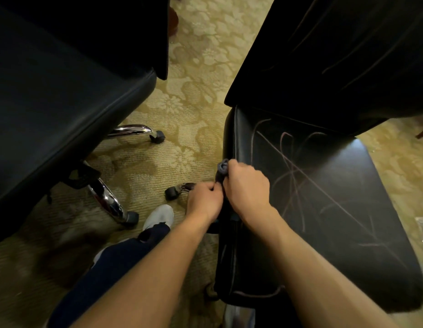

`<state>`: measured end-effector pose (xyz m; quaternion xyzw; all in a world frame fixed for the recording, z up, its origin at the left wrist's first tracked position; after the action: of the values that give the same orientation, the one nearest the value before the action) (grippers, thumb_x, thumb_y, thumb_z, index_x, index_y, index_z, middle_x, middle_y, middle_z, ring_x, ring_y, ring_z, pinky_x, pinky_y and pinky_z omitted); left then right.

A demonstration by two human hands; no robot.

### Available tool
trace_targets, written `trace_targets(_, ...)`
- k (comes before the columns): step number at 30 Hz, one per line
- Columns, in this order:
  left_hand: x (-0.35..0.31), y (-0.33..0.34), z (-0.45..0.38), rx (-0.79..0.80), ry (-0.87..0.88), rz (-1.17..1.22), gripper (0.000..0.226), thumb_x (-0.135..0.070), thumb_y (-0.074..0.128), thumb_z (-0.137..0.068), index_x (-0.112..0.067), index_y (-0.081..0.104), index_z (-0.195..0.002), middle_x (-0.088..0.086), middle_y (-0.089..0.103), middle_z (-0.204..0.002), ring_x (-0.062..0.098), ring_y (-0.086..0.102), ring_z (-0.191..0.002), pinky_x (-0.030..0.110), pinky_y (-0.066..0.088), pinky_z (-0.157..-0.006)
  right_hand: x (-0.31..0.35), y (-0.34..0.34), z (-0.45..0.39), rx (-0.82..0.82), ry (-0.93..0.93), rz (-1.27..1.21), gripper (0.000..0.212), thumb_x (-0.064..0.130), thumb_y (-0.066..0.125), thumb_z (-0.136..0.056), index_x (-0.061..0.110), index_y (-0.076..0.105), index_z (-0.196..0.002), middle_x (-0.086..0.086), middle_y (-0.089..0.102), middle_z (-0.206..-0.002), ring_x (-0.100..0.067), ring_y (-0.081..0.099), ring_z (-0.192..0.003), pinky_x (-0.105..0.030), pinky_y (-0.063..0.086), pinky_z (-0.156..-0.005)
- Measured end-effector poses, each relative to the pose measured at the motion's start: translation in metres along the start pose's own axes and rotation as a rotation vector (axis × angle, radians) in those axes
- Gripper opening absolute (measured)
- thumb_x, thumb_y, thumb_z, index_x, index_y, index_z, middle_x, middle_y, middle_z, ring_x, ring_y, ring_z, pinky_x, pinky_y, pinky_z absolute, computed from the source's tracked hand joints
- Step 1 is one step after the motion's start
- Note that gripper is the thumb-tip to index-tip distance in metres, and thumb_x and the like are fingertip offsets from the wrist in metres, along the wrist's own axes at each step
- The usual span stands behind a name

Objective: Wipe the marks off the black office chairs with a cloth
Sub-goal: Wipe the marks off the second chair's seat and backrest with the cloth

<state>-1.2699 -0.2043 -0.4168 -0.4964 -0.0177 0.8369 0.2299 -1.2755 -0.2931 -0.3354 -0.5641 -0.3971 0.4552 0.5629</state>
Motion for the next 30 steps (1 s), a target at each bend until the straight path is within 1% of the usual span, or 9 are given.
trace_targets(3, 0.01, 0.007, 0.008, 0.013, -0.009, -0.065, 0.041, -0.031, 0.043, -0.101, -0.018, 0.052, -0.062, 0.018, 0.069, -0.093, 0.037, 0.063, -0.094, 0.034, 0.039, -0.066, 0.0, 0.005, 0.018, 0.021, -0.01, 0.023, 0.011, 0.021, 0.045, -0.098, 0.014, 0.049, -0.106, -0.006, 0.063, -0.108, -0.033, 0.065, -0.093, -0.034, 0.032, -0.06)
trace_targets(6, 0.002, 0.006, -0.001, -0.009, 0.026, -0.105, 0.041, -0.026, 0.043, -0.1, -0.017, 0.047, -0.061, 0.017, 0.069, -0.096, 0.036, 0.063, -0.096, 0.035, 0.039, -0.068, 0.0, 0.004, 0.013, 0.005, -0.026, 0.041, 0.01, 0.02, 0.045, -0.098, 0.014, 0.049, -0.105, -0.005, 0.064, -0.105, -0.033, 0.065, -0.09, -0.035, 0.03, -0.058)
trace_targets(10, -0.017, 0.005, -0.029, -0.03, 0.065, -0.126, 0.04, -0.025, 0.042, -0.101, -0.018, 0.05, -0.062, 0.008, 0.065, -0.082, 0.034, 0.062, -0.089, 0.034, 0.038, -0.065, -0.003, 0.004, -0.013, -0.052, -0.061, 0.054, 0.011, 0.022, 0.045, -0.098, 0.015, 0.049, -0.105, -0.005, 0.065, -0.102, -0.033, 0.065, -0.087, -0.035, 0.032, -0.058)
trace_targets(14, -0.041, 0.006, -0.068, -0.054, 0.086, -0.083, 0.038, -0.026, 0.042, -0.099, -0.016, 0.054, -0.064, 0.01, 0.065, -0.082, 0.034, 0.062, -0.087, 0.034, 0.041, -0.066, -0.01, -0.003, -0.062, -0.126, -0.092, 0.068, 0.013, 0.022, 0.046, -0.097, 0.016, 0.053, -0.107, -0.007, 0.066, -0.102, -0.036, 0.065, -0.089, -0.036, 0.034, -0.06)
trace_targets(20, -0.051, 0.011, -0.086, -0.073, 0.095, -0.032, 0.045, -0.029, 0.041, -0.102, -0.013, 0.048, -0.061, 0.006, 0.056, -0.069, 0.031, 0.056, -0.073, 0.033, 0.034, -0.058, -0.014, -0.002, -0.099, -0.131, -0.054, 0.087, 0.017, 0.02, 0.046, -0.098, 0.011, 0.055, -0.11, -0.01, 0.066, -0.104, -0.038, 0.064, -0.091, -0.036, 0.03, -0.058)
trace_targets(22, -0.053, 0.009, -0.079, -0.077, 0.121, -0.06, 0.046, -0.028, 0.042, -0.101, -0.013, 0.045, -0.057, 0.003, 0.052, -0.06, 0.028, 0.051, -0.066, 0.033, 0.031, -0.055, -0.016, -0.002, -0.092, -0.135, -0.028, 0.066, 0.018, 0.019, 0.047, -0.098, 0.01, 0.055, -0.111, -0.01, 0.066, -0.105, -0.038, 0.064, -0.092, -0.036, 0.032, -0.059)
trace_targets(25, -0.049, 0.003, -0.058, -0.079, 0.151, -0.114, 0.044, -0.027, 0.042, -0.1, -0.013, 0.049, -0.059, 0.003, 0.052, -0.06, 0.026, 0.049, -0.064, 0.034, 0.03, -0.051, -0.015, -0.003, -0.07, -0.137, -0.009, 0.008, 0.016, 0.018, 0.049, -0.097, 0.01, 0.057, -0.109, -0.011, 0.066, -0.103, -0.037, 0.065, -0.089, -0.036, 0.034, -0.06)
trace_targets(28, -0.027, 0.001, -0.025, -0.054, 0.123, -0.15, 0.044, -0.03, 0.039, -0.104, -0.013, 0.055, -0.067, 0.003, 0.055, -0.066, 0.027, 0.052, -0.071, 0.037, 0.028, -0.056, -0.004, -0.009, -0.033, -0.121, -0.018, -0.043, 0.016, 0.016, 0.049, -0.096, 0.011, 0.058, -0.108, -0.011, 0.067, -0.104, -0.037, 0.066, -0.09, -0.037, 0.04, -0.062)
trace_targets(30, -0.003, 0.001, -0.002, -0.03, 0.081, -0.158, 0.044, -0.031, 0.039, -0.104, -0.012, 0.059, -0.07, 0.011, 0.064, -0.078, 0.032, 0.058, -0.081, 0.035, 0.032, -0.062, 0.007, -0.009, -0.002, -0.074, -0.042, -0.058, 0.018, 0.014, 0.046, -0.096, 0.01, 0.058, -0.109, -0.012, 0.066, -0.106, -0.038, 0.066, -0.094, -0.04, 0.046, -0.067)
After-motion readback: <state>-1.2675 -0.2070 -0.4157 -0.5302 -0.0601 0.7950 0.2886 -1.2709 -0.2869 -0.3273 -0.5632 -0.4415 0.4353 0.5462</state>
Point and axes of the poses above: each hand's wrist, its own z-axis away from the middle knuckle, its own y-axis out of the palm, x = y × z, the point moved 7 cm from there along -z, towards the middle knuckle
